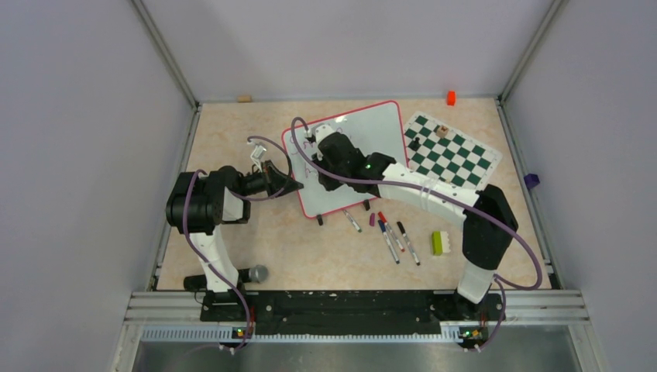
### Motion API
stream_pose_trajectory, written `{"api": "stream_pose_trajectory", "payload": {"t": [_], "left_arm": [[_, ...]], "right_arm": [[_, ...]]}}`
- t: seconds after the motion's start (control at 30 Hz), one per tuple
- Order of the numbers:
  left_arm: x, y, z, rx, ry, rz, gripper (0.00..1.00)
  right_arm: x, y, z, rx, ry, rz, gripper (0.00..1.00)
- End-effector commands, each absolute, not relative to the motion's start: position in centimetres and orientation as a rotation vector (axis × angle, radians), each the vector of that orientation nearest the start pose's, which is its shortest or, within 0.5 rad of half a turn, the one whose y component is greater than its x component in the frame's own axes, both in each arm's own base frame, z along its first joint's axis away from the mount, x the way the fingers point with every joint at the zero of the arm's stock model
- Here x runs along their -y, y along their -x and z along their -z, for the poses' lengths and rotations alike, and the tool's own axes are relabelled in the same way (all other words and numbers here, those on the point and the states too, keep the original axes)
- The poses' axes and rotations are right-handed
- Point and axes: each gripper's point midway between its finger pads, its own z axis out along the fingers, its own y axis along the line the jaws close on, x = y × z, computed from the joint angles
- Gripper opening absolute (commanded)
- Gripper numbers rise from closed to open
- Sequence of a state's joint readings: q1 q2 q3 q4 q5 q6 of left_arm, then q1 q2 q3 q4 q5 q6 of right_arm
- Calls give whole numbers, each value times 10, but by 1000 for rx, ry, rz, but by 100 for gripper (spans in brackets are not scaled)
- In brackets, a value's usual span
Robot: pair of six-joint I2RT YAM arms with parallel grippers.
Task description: Write a sentence on the whiteboard
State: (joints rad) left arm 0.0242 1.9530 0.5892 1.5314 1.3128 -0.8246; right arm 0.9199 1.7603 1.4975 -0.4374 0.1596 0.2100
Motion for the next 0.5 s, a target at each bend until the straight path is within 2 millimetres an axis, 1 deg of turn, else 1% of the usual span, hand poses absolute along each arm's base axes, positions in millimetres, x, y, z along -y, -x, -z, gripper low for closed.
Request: {"api": "stream_pose_trajectory", "payload": {"t": [0.0,0.23,0.47], "left_arm": [[176,-311,-122,-1577,-732,1492,0],[176,-311,-122,-1578,-730,1493,0],[177,-311,-121,-1579,-728,1494,0]], "right_arm": [[-368,-309,-179,-2176,710,-407,0],[-374,-304,-175,-2184,743,-457,0],[-386,-305,-183,-2157,758,-513,0]]}}
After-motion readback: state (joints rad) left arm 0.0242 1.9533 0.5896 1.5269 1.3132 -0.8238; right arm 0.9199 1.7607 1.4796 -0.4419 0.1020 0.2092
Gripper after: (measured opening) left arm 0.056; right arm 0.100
